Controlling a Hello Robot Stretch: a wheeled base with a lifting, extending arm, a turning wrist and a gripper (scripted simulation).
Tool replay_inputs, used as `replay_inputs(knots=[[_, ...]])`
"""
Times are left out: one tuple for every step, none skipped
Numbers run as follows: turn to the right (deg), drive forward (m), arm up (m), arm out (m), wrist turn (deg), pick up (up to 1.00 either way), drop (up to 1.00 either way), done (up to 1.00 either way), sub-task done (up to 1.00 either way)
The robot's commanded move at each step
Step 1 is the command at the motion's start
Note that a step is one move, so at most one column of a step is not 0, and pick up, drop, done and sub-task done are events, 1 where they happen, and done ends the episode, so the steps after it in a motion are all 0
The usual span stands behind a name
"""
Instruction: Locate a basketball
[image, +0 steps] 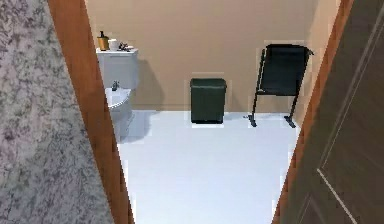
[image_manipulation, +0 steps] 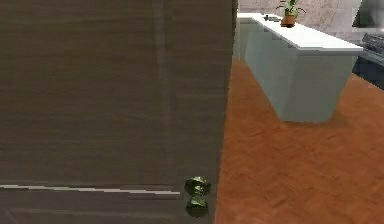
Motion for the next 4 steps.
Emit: replay_inputs(knots=[[0.0,1.0,0.0,0.0,0.0,0.0,0.0,0.0,0.0],[15.0,0.0,0.0,0.0,0.0,0.0,0.0,0.0,0.0],[0.0,0.05,0.0,0.0,0.0,0.0,0.0,0.0,0.0],[-45.0,0.0,0.0,0.0,0.0,0.0,0.0,0.0,0.0]])
